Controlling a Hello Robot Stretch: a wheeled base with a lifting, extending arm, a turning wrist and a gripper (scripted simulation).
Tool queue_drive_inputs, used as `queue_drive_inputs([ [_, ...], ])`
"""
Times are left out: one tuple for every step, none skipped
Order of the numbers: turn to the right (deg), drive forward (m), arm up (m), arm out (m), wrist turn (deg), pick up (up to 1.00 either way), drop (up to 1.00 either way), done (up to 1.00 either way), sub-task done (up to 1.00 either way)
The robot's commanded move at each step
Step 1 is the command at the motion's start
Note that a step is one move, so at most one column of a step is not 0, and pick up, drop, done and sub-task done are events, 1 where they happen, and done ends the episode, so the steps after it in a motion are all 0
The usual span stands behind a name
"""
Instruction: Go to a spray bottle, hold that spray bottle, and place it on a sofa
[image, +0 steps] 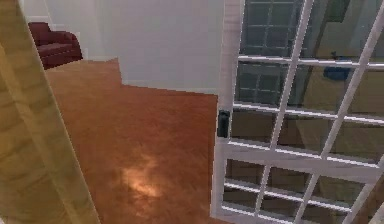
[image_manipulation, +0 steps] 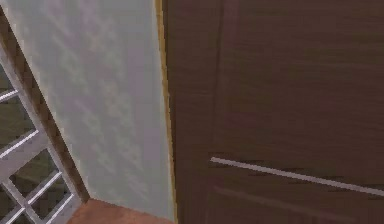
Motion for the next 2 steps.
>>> queue_drive_inputs([
  [0.0,0.45,0.0,0.0,0.0,0.0,0.0,0.0,0.0],
  [-6.0,0.0,0.0,0.0,0.0,0.0,0.0,0.0,0.0],
])
